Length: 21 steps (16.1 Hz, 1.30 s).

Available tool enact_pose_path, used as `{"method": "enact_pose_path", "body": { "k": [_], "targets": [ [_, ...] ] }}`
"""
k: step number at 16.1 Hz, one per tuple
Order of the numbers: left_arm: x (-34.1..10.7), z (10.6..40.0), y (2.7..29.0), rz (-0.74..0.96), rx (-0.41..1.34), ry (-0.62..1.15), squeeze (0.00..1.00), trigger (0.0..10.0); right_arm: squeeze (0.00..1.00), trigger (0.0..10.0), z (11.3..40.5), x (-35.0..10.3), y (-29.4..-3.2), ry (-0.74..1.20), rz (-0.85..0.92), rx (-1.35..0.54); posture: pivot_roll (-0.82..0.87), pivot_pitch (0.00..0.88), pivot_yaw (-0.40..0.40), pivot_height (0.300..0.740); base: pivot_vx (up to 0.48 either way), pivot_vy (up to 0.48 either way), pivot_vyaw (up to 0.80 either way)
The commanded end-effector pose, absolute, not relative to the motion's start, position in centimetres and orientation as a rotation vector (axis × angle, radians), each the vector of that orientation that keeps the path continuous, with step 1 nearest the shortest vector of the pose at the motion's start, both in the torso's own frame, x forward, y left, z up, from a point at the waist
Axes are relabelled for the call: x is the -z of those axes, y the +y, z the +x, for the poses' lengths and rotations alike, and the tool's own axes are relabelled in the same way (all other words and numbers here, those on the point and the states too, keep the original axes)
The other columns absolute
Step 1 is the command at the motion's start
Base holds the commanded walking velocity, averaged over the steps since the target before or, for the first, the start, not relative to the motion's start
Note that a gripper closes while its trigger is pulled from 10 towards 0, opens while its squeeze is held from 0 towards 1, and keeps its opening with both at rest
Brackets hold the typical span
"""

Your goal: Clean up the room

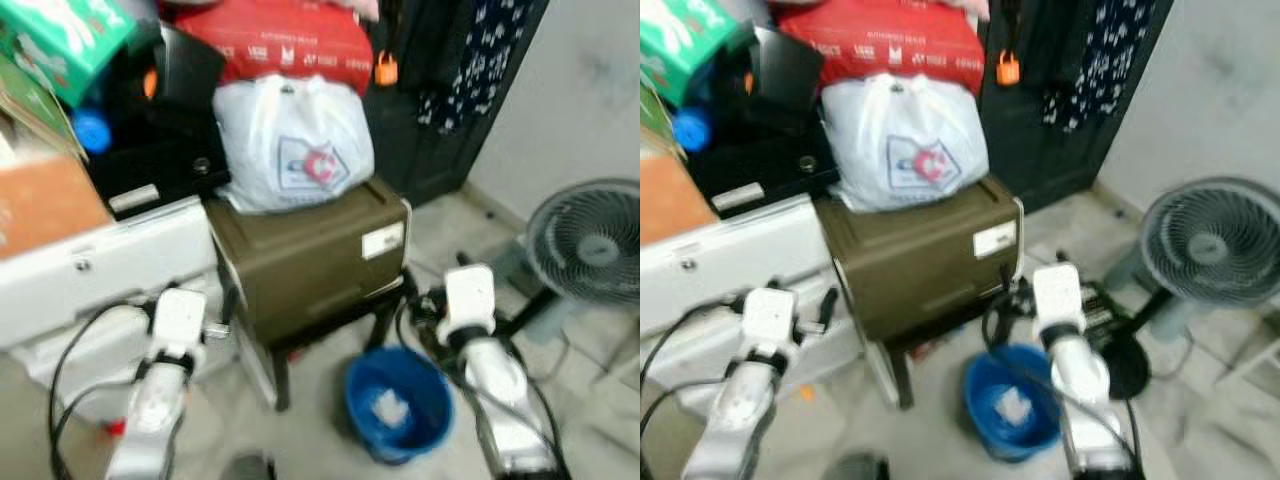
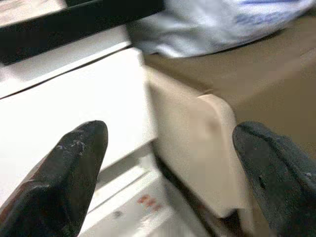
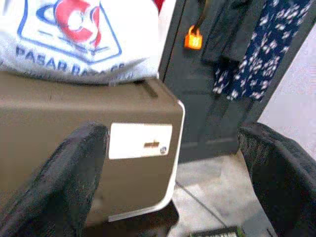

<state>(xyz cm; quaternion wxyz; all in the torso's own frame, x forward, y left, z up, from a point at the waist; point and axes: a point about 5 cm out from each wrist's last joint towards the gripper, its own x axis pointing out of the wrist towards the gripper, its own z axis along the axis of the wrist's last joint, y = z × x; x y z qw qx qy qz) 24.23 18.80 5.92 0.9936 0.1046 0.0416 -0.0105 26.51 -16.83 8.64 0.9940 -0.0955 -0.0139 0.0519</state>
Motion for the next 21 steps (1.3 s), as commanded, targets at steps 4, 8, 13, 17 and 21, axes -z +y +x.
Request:
{"method": "enact_pose_path", "body": {
  "k": [4,8,13,17,21],
  "targets": [
    [-6.2,24.4,19.5,0.211,-0.010,0.052,0.00,10.0,0.00,10.0,26.4,-8.5,-16.6,-0.022,-0.180,-0.127,-0.02,0.000,-0.035,0.740,0.000,0.000,0.80],
    [-6.3,24.1,19.7,0.159,0.003,0.079,0.00,10.0,0.00,10.0,25.6,-8.1,-16.7,-0.007,-0.164,-0.113,-0.03,0.000,-0.020,0.740,0.000,0.000,0.80],
    [-5.8,23.8,19.6,0.145,0.059,0.097,0.00,10.0,0.00,10.0,25.8,-8.4,-17.6,-0.005,-0.137,-0.050,-0.02,0.000,-0.034,0.740,0.000,0.000,0.64],
    [-5.4,22.6,21.6,0.173,0.004,0.127,0.00,10.0,0.00,10.0,24.4,-7.3,-19.0,0.064,-0.125,0.017,-0.02,0.000,-0.030,0.740,0.000,0.000,0.00],
    [-4.5,20.3,21.6,0.177,0.031,0.170,0.00,10.0,0.00,10.0,22.4,-7.0,-20.1,0.078,-0.149,0.041,-0.02,0.000,-0.016,0.740,0.000,0.000,0.00]
  ]
}}
